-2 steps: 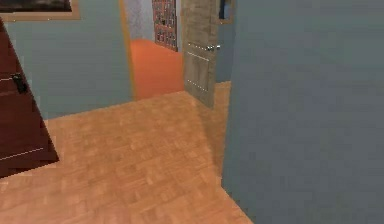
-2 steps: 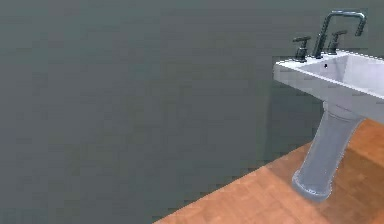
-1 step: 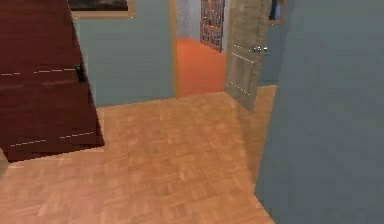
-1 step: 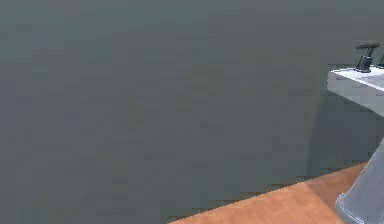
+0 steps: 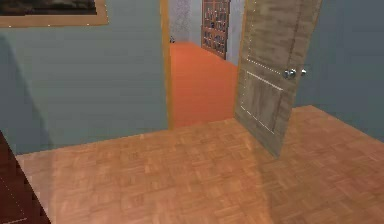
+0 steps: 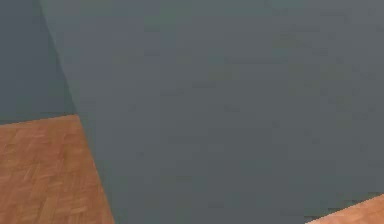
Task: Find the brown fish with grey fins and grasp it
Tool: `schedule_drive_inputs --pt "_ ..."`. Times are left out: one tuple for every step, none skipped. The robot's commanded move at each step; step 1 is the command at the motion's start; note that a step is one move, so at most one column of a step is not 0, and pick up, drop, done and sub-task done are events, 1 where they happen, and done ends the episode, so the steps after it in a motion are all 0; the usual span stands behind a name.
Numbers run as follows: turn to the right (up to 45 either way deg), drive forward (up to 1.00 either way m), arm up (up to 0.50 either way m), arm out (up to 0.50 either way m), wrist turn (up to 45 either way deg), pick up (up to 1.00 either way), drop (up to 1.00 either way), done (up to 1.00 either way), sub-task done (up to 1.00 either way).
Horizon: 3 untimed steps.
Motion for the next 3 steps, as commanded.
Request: schedule_drive_inputs --pt "0.0 0.25 0.00 0.00 0.0 0.00 0.00 0.00 0.00" --pt "12.0 0.00 0.00 0.00 0.0 0.00 0.00 0.00 0.00" --pt "0.0 1.00 0.00 0.00 0.0 0.00 0.00 0.00 0.00"
